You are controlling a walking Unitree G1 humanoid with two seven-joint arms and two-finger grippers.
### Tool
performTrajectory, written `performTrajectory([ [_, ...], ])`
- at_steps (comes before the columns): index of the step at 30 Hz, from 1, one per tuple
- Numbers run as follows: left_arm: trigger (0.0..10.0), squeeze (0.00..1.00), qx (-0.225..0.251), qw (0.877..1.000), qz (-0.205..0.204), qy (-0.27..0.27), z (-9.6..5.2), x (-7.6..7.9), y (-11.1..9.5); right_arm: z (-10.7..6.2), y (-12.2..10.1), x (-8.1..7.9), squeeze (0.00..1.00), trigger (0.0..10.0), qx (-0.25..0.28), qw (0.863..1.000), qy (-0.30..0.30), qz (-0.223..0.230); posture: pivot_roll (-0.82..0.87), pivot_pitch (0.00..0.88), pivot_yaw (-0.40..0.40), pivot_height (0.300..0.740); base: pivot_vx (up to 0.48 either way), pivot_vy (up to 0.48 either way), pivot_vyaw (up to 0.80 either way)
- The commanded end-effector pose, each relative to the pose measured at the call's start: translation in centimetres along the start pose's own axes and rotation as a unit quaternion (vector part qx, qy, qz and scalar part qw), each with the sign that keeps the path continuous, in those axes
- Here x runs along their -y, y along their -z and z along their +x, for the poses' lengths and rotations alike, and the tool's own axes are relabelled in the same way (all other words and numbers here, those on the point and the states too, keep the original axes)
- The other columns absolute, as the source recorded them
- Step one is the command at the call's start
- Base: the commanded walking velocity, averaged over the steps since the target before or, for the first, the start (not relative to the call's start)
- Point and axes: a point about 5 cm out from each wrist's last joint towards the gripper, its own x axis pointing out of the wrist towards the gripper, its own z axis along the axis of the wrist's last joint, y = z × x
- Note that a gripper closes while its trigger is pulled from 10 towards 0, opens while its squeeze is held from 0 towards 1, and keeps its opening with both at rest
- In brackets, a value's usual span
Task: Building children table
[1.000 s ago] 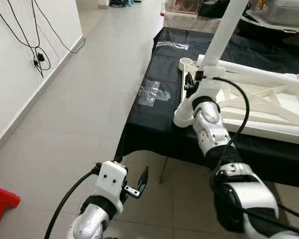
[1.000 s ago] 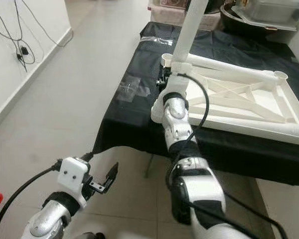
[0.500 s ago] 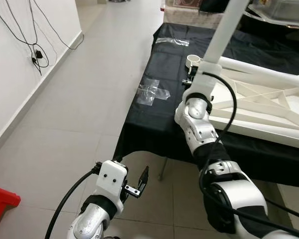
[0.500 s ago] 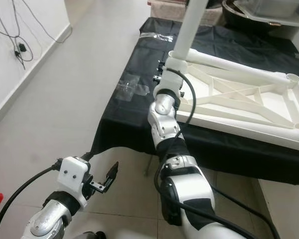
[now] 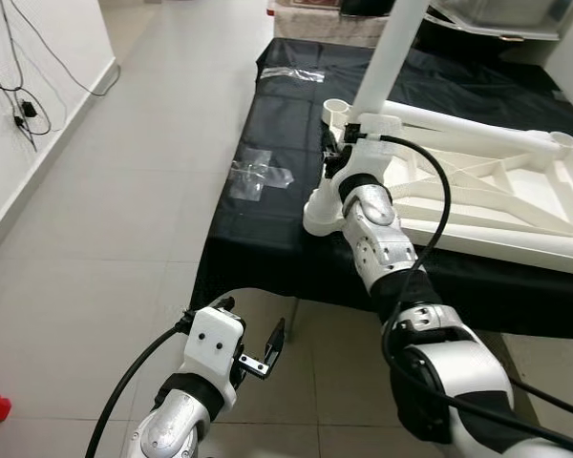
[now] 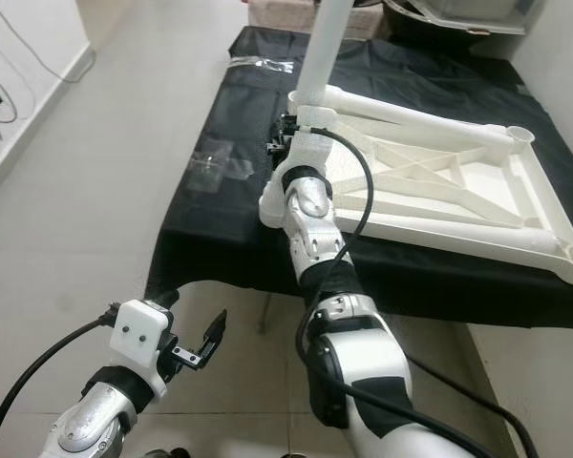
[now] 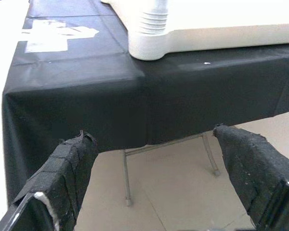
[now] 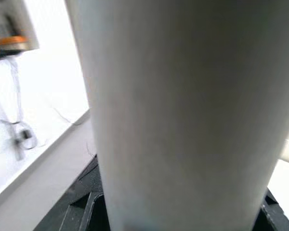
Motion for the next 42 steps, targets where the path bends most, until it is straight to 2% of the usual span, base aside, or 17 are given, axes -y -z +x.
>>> performTrajectory([
  [1, 10.0, 0.0, -0.009, 1.0, 0.0, -0.001, -0.1, 0.2, 0.5, 0.0, 1.0, -1.7, 0.0, 0.0, -0.027, 0.997, -0.076, 0.015, 0.09, 0.154, -0.085, 0.74, 0.0, 0.0, 0.0],
  [2, 10.0, 0.0, -0.009, 1.0, 0.0, -0.001, -0.1, 0.2, 0.5, -0.1, 1.2, -1.7, 0.0, 0.0, -0.036, 0.992, -0.122, 0.006, 0.08, 0.155, -0.084, 0.74, 0.0, 0.0, 0.0],
  [8, 10.0, 0.0, -0.009, 1.0, 0.0, -0.001, -0.1, 0.2, 0.5, -0.4, 1.5, -1.6, 0.0, 0.0, -0.05, 0.981, -0.188, -0.005, 0.09, 0.157, -0.086, 0.74, 0.0, 0.0, 0.0],
  [9, 10.0, 0.0, -0.009, 1.0, 0.0, -0.001, -0.1, 0.2, 0.5, -0.6, 1.7, -1.7, 0.0, 0.0, -0.065, 0.97, -0.233, -0.013, 0.09, 0.161, -0.087, 0.74, 0.0, 0.0, 0.0],
  [10, 10.0, 0.0, -0.009, 1.0, 0.0, -0.001, -0.1, 0.2, 0.5, -0.6, 1.7, -1.7, 0.0, 0.0, -0.065, 0.97, -0.233, -0.013, 0.09, 0.161, -0.087, 0.74, 0.0, 0.0, 0.0],
  [12, 10.0, 0.0, -0.009, 1.0, -0.001, -0.002, -0.1, 0.2, 0.5, -0.8, 2.1, -1.8, 0.0, 0.0, -0.098, 0.949, -0.3, -0.022, 0.09, 0.172, -0.089, 0.74, 0.0, 0.0, 0.0],
  [20, 10.0, 0.0, -0.009, 1.0, -0.002, -0.002, -0.1, 0.2, 0.5, -0.8, 2.1, -1.8, 0.0, 0.0, -0.109, 0.943, -0.315, -0.03, 0.09, 0.176, -0.094, 0.74, 0.0, 0.0, 0.0],
  [22, 10.0, 0.0, -0.008, 1.0, -0.002, -0.003, -0.2, 0.3, 0.4, -0.8, 2.5, -2.2, 0.0, 0.0, -0.129, 0.93, -0.337, -0.063, 0.09, 0.185, -0.097, 0.74, 0.0, 0.0, 0.0],
  [23, 10.0, 0.0, -0.008, 1.0, -0.002, -0.003, -0.2, 0.3, 0.4, -0.8, 2.5, -2.2, 0.0, 0.0, -0.129, 0.93, -0.337, -0.063, 0.09, 0.185, -0.097, 0.74, 0.0, 0.0, 0.0],
  [24, 10.0, 0.0, -0.008, 1.0, -0.002, -0.004, -0.2, 0.3, 0.4, -0.7, 2.6, -2.2, 0.0, 0.0, -0.137, 0.929, -0.331, -0.089, 0.09, 0.187, -0.098, 0.74, 0.0, 0.0, 0.0],
  [29, 10.0, 0.0, -0.007, 1.0, -0.003, -0.004, -0.2, 0.3, 0.3, -0.6, 2.9, -1.9, 0.0, 0.0, -0.147, 0.93, -0.312, -0.132, 0.09, 0.187, -0.099, 0.74, 0.0, 0.0, 0.0],
  [30, 10.0, 0.0, -0.007, 1.0, -0.003, -0.004, -0.2, 0.3, 0.3, -0.5, 2.9, -1.2, 0.0, 0.0, -0.146, 0.94, -0.277, -0.138, 0.09, 0.187, -0.098, 0.74, 0.0, 0.0, 0.0],
  [31, 10.0, 0.0, -0.007, 1.0, -0.003, -0.004, -0.1, 0.3, 0.3, -0.4, 2.9, -0.6, 0.0, 0.0, -0.145, 0.951, -0.24, -0.127, 0.09, 0.188, -0.096, 0.74, 0.0, 0.0, 0.0],
  [32, 10.0, 0.0, -0.007, 1.0, -0.003, -0.004, -0.1, 0.3, 0.3, -0.4, 2.9, -0.6, 0.0, 0.0, -0.145, 0.951, -0.24, -0.127, 0.09, 0.188, -0.096, 0.74, 0.0, 0.0, 0.0],
  [36, 10.0, 0.0, -0.007, 1.0, -0.003, -0.004, -0.1, 0.3, 0.3, -0.5, 3.4, 1.5, 0.0, 0.0, -0.151, 0.974, -0.147, -0.086, 0.09, 0.187, -0.093, 0.74, 0.0, 0.0, 0.0],
  [40, 10.0, 0.0, -0.007, 1.0, -0.003, -0.004, -0.1, 0.3, 0.3, -0.5, 3.5, 1.9, 0.0, 0.0, -0.152, 0.977, -0.125, -0.084, 0.09, 0.186, -0.091, 0.74, 0.0, 0.0, 0.0],
  [42, 10.0, 0.0, -0.007, 1.0, -0.002, -0.003, -0.1, 0.3, 0.3, -0.6, 3.7, 2.7, 0.0, 0.0, -0.15, 0.983, -0.088, -0.051, 0.09, 0.186, -0.091, 0.74, 0.0, 0.0, 0.0],
])
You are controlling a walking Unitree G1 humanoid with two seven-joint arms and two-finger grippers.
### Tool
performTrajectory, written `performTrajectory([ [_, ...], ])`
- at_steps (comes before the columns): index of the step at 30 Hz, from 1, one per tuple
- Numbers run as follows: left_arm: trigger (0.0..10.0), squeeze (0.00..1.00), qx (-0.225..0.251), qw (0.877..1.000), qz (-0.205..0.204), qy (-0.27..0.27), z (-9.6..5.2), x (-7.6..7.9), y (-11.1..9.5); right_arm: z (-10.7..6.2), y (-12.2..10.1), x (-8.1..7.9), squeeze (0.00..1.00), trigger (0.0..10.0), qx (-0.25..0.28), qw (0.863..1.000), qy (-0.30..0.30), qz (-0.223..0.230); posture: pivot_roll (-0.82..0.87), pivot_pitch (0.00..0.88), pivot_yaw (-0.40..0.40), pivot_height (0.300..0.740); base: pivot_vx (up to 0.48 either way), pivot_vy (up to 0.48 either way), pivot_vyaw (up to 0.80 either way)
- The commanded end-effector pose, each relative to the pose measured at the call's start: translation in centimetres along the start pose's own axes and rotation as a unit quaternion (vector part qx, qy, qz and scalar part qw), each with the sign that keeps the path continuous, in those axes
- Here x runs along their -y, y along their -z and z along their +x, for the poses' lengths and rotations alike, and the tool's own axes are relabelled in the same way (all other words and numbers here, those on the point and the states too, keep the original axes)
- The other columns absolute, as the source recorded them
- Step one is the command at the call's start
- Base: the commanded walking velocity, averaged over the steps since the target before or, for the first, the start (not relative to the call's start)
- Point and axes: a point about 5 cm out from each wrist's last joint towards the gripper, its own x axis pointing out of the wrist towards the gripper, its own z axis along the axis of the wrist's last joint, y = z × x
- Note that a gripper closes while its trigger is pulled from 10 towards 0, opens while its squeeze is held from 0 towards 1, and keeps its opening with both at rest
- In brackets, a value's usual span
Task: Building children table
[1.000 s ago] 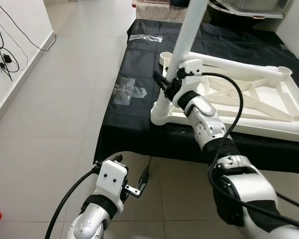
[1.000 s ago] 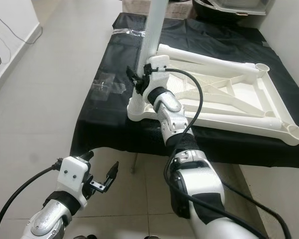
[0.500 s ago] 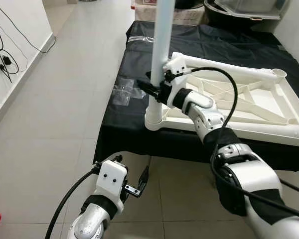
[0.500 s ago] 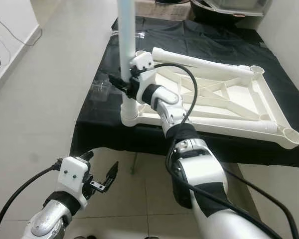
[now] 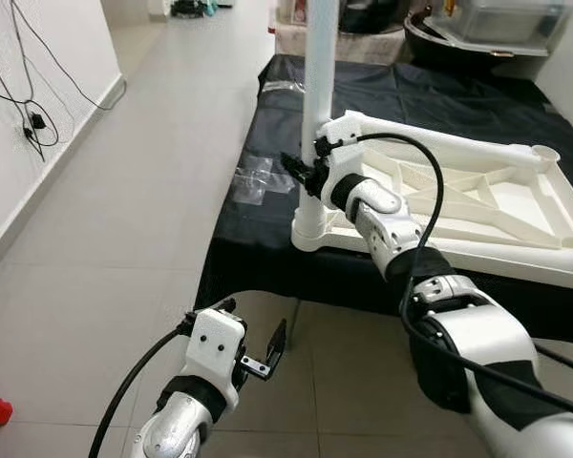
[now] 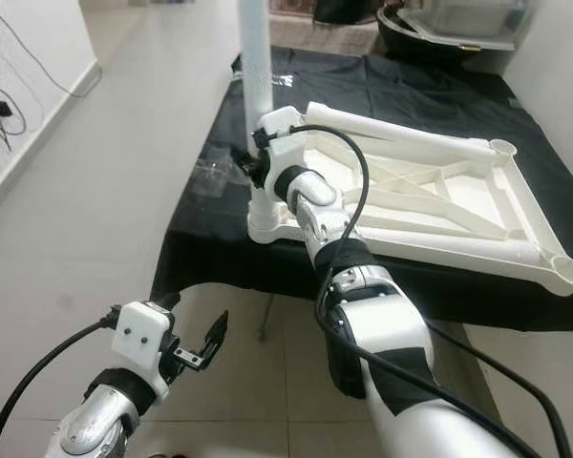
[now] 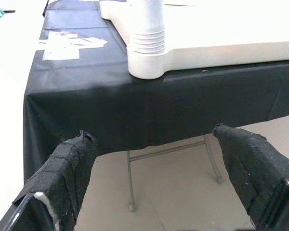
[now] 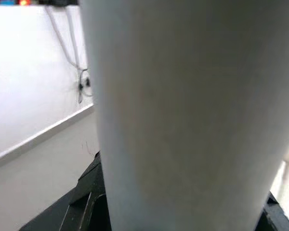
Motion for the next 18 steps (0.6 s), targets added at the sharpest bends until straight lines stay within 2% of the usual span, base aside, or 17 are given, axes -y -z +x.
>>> performTrajectory([
  [1, 10.0, 0.0, -0.009, 1.0, 0.002, 0.0, -0.1, 0.1, 0.3, -1.3, 3.4, 1.4, 0.0, 0.0, -0.055, 0.996, 0.056, 0.041, 0.09, 0.186, -0.088, 0.74, 0.0, 0.0, 0.0],
  [9, 10.0, 0.0, -0.009, 1.0, 0.004, 0.0, -0.1, 0.0, 0.3, -1.6, 3.8, 1.8, 0.0, 0.0, -0.044, 0.993, 0.101, 0.051, 0.09, 0.191, -0.086, 0.74, 0.0, 0.0, 0.0],
  [15, 10.0, 0.0, -0.009, 1.0, 0.003, 0.0, -0.1, 0.1, 0.3, -1.5, 3.5, 1.7, 0.0, 0.0, -0.026, 0.993, 0.102, 0.056, 0.09, 0.192, -0.085, 0.74, 0.0, 0.0, 0.0],
  [17, 10.0, 0.0, -0.009, 1.0, 0.004, 0.0, -0.1, 0.1, 0.3, -1.4, 3.0, 1.8, 0.0, 0.0, -0.009, 0.993, 0.104, 0.06, 0.09, 0.19, -0.084, 0.74, 0.0, 0.0, 0.0],
  [18, 10.0, 0.0, -0.009, 1.0, 0.004, -0.001, -0.1, 0.0, 0.3, -1.3, 0.2, 2.8, 0.0, 0.0, 0.063, 0.989, 0.122, 0.062, 0.09, 0.187, -0.085, 0.74, 0.0, 0.0, 0.0],
])
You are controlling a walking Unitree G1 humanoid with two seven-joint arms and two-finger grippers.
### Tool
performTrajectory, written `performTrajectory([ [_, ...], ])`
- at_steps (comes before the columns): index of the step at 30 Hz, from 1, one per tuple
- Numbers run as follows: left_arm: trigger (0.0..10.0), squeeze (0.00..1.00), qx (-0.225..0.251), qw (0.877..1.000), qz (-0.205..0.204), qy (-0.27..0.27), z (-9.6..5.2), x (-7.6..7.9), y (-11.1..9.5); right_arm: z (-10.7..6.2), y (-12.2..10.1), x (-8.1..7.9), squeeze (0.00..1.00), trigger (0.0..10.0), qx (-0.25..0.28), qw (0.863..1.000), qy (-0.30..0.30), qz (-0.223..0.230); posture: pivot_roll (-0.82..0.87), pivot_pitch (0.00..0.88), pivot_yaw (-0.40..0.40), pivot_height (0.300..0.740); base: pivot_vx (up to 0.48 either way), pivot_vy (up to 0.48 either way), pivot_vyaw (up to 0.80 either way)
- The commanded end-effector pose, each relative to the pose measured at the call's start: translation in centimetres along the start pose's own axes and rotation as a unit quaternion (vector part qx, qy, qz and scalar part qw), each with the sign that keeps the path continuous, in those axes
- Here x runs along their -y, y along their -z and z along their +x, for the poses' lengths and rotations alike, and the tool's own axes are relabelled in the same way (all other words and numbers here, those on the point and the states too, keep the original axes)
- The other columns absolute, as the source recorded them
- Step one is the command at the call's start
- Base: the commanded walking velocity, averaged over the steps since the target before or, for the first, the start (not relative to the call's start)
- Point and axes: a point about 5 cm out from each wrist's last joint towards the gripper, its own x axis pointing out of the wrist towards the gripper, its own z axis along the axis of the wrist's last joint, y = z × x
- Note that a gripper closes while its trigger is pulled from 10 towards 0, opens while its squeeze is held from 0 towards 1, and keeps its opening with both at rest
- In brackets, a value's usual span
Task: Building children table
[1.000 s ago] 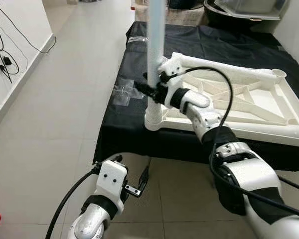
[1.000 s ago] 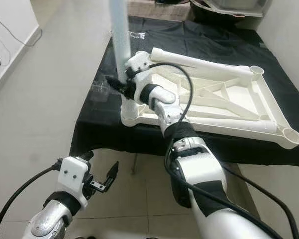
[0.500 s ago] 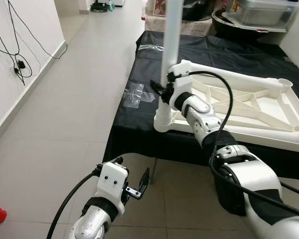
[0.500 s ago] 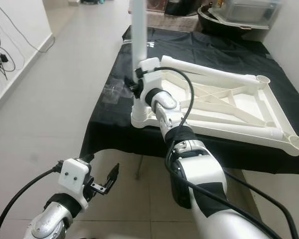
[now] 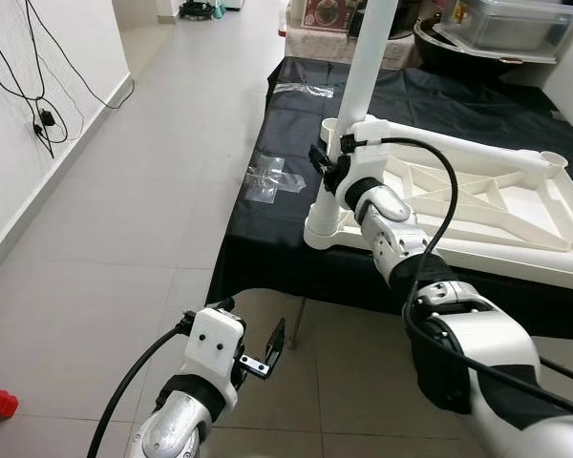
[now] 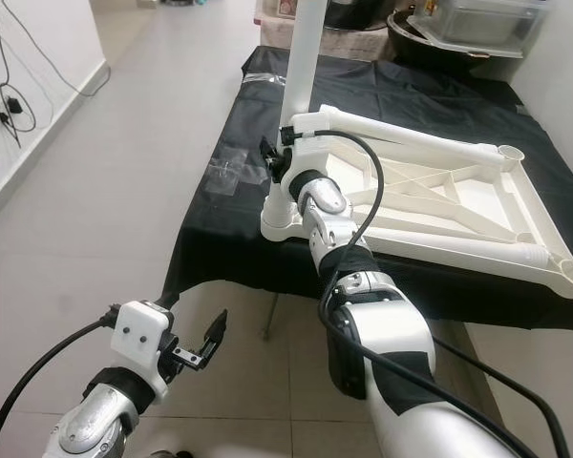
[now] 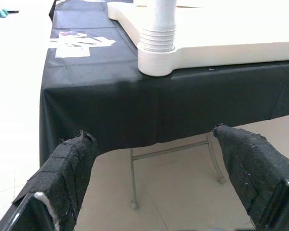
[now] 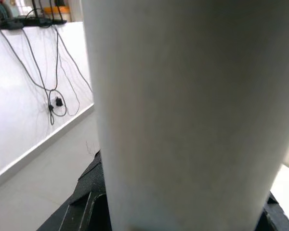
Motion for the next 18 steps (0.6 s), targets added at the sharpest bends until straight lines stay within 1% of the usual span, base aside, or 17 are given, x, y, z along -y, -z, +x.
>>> performTrajectory([
  [1, 10.0, 0.0, -0.009, 1.0, 0.004, 0.0, -0.1, 0.1, 0.3, -0.4, -0.3, 1.4, 0.0, 0.0, 0.028, 0.999, 0.034, 0.022, 0.09, 0.187, -0.085, 0.74, 0.0, 0.0, 0.0],
  [2, 10.0, 0.0, -0.009, 1.0, 0.004, 0.0, -0.1, 0.1, 0.3, -0.3, -1.4, 1.7, 0.0, 0.0, 0.054, 0.997, 0.038, 0.028, 0.09, 0.187, -0.085, 0.74, 0.0, 0.0, 0.0],
  [3, 10.0, 0.0, -0.009, 1.0, 0.004, 0.0, -0.1, 0.1, 0.3, -0.3, -1.4, 1.7, 0.0, 0.0, 0.054, 0.997, 0.038, 0.028, 0.09, 0.187, -0.085, 0.74, 0.0, 0.0, 0.0],
  [4, 10.0, 0.0, -0.009, 1.0, 0.004, 0.0, -0.1, 0.0, 0.3, -0.2, -2.6, 2.0, 0.0, 0.0, 0.081, 0.995, 0.044, 0.024, 0.09, 0.184, -0.086, 0.74, 0.0, 0.0, 0.0],
  [5, 10.0, 0.0, -0.009, 1.0, 0.004, 0.0, -0.1, 0.0, 0.3, -0.2, -2.6, 2.0, 0.0, 0.0, 0.081, 0.995, 0.044, 0.024, 0.09, 0.184, -0.086, 0.74, 0.0, 0.0, 0.0],
  [7, 10.0, 0.0, -0.009, 1.0, 0.006, -0.001, 0.0, 0.0, 0.4, -0.2, -5.3, 2.6, 0.0, 0.0, 0.142, 0.988, 0.055, 0.022, 0.08, 0.178, -0.084, 0.74, 0.0, 0.0, 0.0],
  [8, 10.0, 0.0, -0.009, 1.0, 0.006, -0.001, 0.0, 0.0, 0.4, -0.2, -5.3, 2.6, 0.0, 0.0, 0.142, 0.988, 0.055, 0.022, 0.08, 0.178, -0.084, 0.74, 0.0, 0.0, 0.0],
  [9, 10.0, 0.0, -0.009, 1.0, 0.006, -0.002, 0.0, -0.1, 0.4, -0.3, -6.2, 2.8, 0.0, 0.0, 0.163, 0.985, 0.057, 0.022, 0.08, 0.177, -0.083, 0.74, 0.0, 0.0, 0.0],
  [10, 10.0, 0.0, -0.009, 1.0, 0.006, -0.002, 0.0, -0.1, 0.4, -0.3, -6.7, 2.9, 0.0, 0.0, 0.173, 0.983, 0.057, 0.023, 0.08, 0.177, -0.083, 0.74, 0.0, 0.0, 0.0],
  [11, 10.0, 0.0, -0.009, 1.0, 0.006, -0.002, 0.0, -0.1, 0.4, -0.3, -6.7, 2.9, 0.0, 0.0, 0.173, 0.983, 0.057, 0.023, 0.08, 0.177, -0.083, 0.74, 0.0, 0.0, 0.0],
  [13, 10.0, 0.0, -0.006, 1.0, 0.009, -0.005, 0.0, -0.2, 0.3, -0.5, -7.5, 3.1, 0.0, 0.0, 0.19, 0.979, 0.068, 0.015, 0.08, 0.176, -0.083, 0.74, 0.0, 0.0, 0.0],
  [14, 10.0, 0.0, -0.002, 1.0, 0.015, -0.011, 0.1, -0.4, 0.2, -1.0, -7.8, 3.1, 0.0, 10.0, 0.205, 0.976, 0.067, 0.011, 0.08, 0.156, -0.079, 0.74, 0.0, 0.0, 0.0],
  [16, 10.0, 0.0, -0.002, 1.0, 0.015, -0.011, 0.1, -0.4, 0.2, -1.0, -7.8, 3.1, 0.0, 10.0, 0.205, 0.976, 0.067, 0.011, 0.08, 0.156, -0.079, 0.74, 0.0, 0.0, 0.0],
  [18, 10.0, 0.0, 0.014, 0.999, 0.021, -0.036, 0.1, -1.0, -0.3, -2.5, -7.7, 2.1, 0.0, 10.0, 0.224, 0.974, 0.018, 0.023, 0.07, 0.141, -0.069, 0.74, 0.0, 0.0, 0.0],
])
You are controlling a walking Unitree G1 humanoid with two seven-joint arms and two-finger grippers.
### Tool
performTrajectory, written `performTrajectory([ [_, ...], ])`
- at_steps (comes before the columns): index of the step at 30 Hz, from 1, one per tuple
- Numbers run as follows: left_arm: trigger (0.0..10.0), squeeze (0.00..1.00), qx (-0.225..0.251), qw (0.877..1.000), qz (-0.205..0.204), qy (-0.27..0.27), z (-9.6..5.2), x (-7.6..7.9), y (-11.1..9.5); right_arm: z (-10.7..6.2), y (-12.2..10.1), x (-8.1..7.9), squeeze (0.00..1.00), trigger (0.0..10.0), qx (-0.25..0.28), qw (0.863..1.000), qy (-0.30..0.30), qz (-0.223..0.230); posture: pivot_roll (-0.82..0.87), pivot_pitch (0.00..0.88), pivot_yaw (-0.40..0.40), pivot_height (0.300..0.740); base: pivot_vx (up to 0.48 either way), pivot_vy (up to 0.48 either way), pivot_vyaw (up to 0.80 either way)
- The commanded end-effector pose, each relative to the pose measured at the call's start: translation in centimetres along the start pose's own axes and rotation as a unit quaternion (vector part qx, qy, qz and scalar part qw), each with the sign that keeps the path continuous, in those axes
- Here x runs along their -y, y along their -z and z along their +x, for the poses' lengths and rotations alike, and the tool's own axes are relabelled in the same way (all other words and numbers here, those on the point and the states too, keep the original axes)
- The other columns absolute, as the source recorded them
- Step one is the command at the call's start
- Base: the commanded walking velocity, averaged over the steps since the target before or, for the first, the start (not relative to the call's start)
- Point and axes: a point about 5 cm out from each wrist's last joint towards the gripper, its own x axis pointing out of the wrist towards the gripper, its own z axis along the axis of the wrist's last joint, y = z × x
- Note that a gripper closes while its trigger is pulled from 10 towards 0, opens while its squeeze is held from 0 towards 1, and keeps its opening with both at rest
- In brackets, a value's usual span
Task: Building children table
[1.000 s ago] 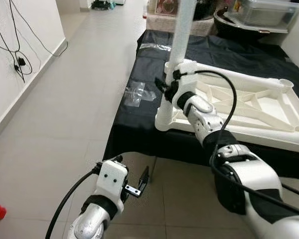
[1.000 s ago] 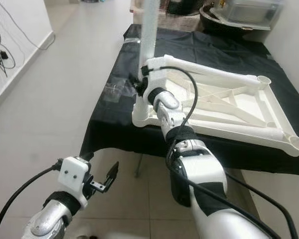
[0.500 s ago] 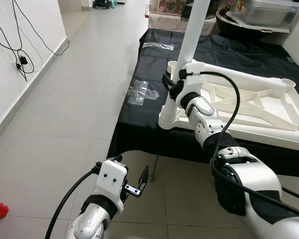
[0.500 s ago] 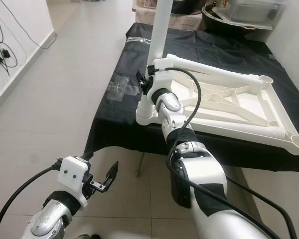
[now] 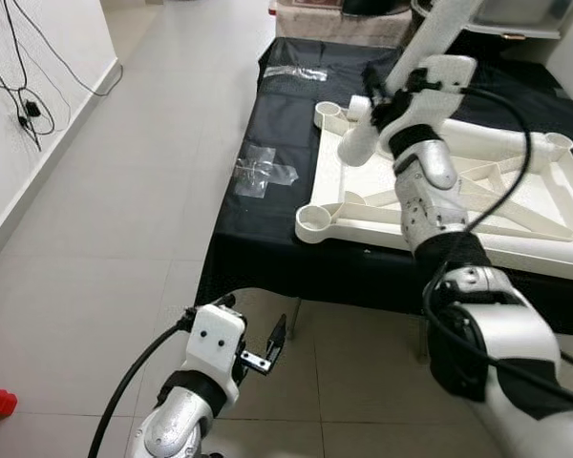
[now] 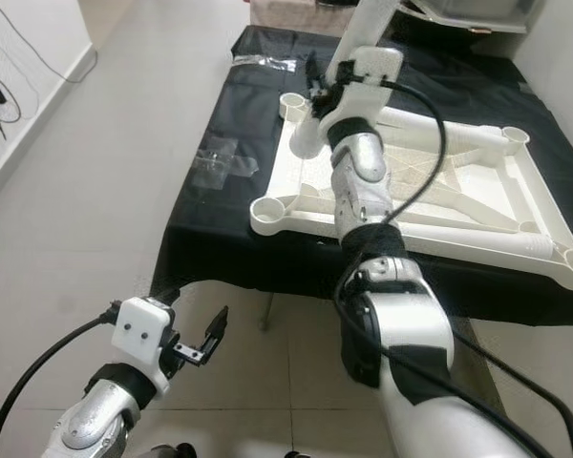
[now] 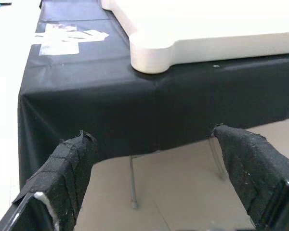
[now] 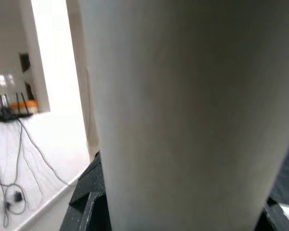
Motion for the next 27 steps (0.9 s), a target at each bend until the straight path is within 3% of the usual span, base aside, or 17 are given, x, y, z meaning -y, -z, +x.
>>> performTrajectory([
  [1, 10.0, 0.0, 0.006, 1.0, 0.009, -0.022, 0.0, -0.6, -0.1, -0.8, -0.6, -1.2, 0.0, 10.0, 0.011, 0.999, -0.043, 0.024, 0.07, 0.139, -0.068, 0.74, 0.0, 0.0, 0.0],
  [4, 10.0, 0.0, 0.022, 0.999, 0.013, -0.033, 0.3, -1.0, -0.7, -2.1, -0.3, -1.8, 0.0, 10.0, 0.008, 0.998, -0.064, 0.023, 0.07, 0.123, -0.066, 0.74, 0.095, 0.0, 0.0],
  [9, 10.0, 0.0, 0.03, 0.999, 0.018, -0.033, 0.6, -1.2, -0.8, -2.9, 0.2, -1.8, 0.0, 10.0, 0.002, 0.998, -0.06, 0.024, 0.07, 0.112, -0.062, 0.74, 0.317, 0.0, 0.0],
  [27, 10.0, 0.0, 0.035, 0.998, 0.045, -0.03, 0.8, -1.5, -0.7, -3.2, 0.1, -2.9, 0.0, 10.0, -0.019, 0.997, -0.066, 0.042, 0.08, 0.09, -0.071, 0.74, 0.454, 0.0, 0.0],
])
